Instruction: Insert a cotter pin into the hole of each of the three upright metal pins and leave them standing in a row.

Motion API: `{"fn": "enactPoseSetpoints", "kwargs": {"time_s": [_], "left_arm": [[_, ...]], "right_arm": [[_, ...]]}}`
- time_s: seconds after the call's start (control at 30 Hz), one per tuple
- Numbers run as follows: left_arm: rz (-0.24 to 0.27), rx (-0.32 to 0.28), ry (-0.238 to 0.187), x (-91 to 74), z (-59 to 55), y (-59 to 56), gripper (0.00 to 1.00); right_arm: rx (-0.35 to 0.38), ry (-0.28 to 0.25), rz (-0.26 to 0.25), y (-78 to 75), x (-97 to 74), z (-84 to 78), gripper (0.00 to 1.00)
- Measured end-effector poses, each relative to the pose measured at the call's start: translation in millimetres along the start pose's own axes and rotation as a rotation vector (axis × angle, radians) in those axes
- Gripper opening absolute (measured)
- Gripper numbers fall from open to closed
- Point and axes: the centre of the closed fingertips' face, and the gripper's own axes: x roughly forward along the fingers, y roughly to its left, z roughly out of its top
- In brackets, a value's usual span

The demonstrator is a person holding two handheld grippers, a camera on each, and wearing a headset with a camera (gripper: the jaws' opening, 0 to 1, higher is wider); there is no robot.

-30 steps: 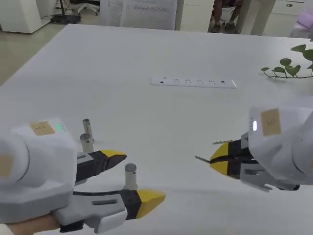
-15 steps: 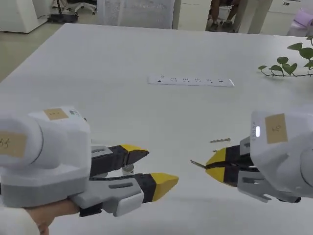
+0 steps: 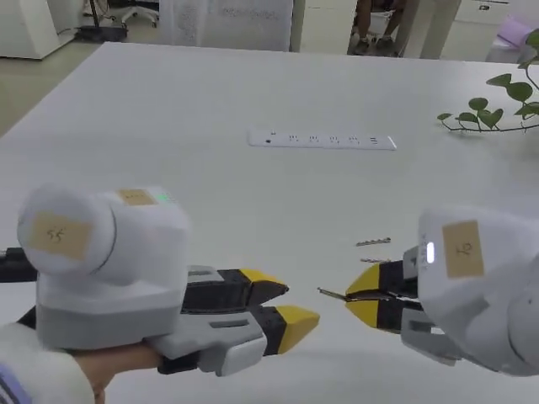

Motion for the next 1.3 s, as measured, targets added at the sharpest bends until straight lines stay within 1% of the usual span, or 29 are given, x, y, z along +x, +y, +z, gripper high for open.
{"fn": "enactPoseSetpoints", "kwargs": {"time_s": [0.07, 0.17, 0.23, 0.43, 0.57, 0.6, 0.73, 0.83, 0.9, 1.0, 1.1, 1.3], "left_arm": [[-0.006, -0.009, -0.002, 1.5, 0.6, -1.4, 0.23], [-0.019, -0.01, -0.006, 3.6, 1.5, -4.2, 0.19], [-0.025, -0.005, -0.003, 5.3, 1.3, -5.8, 0.19], [-0.041, -0.036, 0.006, 9.8, 1.6, -8.9, 0.15], [-0.036, -0.028, 0.013, 12.1, 1.0, -7.9, 0.14], [-0.042, -0.049, 0.015, 12.7, 0.7, -8.5, 0.14], [-0.049, -0.072, 0.016, 13.5, 0.7, -9.6, 0.11], [-0.054, -0.107, 0.023, 14.0, -0.9, -10.5, 0.07], [-0.05, -0.113, 0.022, 14.2, -0.8, -9.6, 0.06], [-0.058, -0.145, 0.022, 14.6, -1.1, -10.3, 0.06], [-0.062, -0.152, 0.028, 15.1, -2.4, -10.8, 0.05], [-0.065, -0.189, 0.042, 15.2, -4.9, -11.4, 0.02]], "right_arm": [[-0.003, 0.003, -0.001, 0.6, 0.1, -0.8, 0.02], [0.005, -0.002, -0.001, 1.2, -0.6, -0.1, 0.02], [0.01, -0.007, -0.002, 1.5, -1.5, 0.6, 0.02], [0.001, -0.004, 0.003, 5.2, -1.0, 0.8, 0.02], [-0.001, -0.004, 0.006, 7.2, -0.4, 2.1, 0.02], [-0.001, -0.007, 0.007, 7.6, -0.2, 2.6, 0.02], [-0.003, -0.011, 0.008, 9.0, 0.5, 4.6, 0.02], [-0.002, -0.016, 0.005, 8.7, 0.8, 6.1, 0.02], [-0.007, -0.015, 0.004, 9.0, 1.0, 6.8, 0.02], [-0.012, -0.015, 0.005, 10.2, 1.2, 7.6, 0.02], [-0.01, -0.018, 0.009, 11.8, 1.2, 8.4, 0.02], [-0.019, -0.015, 0.014, 14.5, 1.3, 8.3, 0.02]]}}
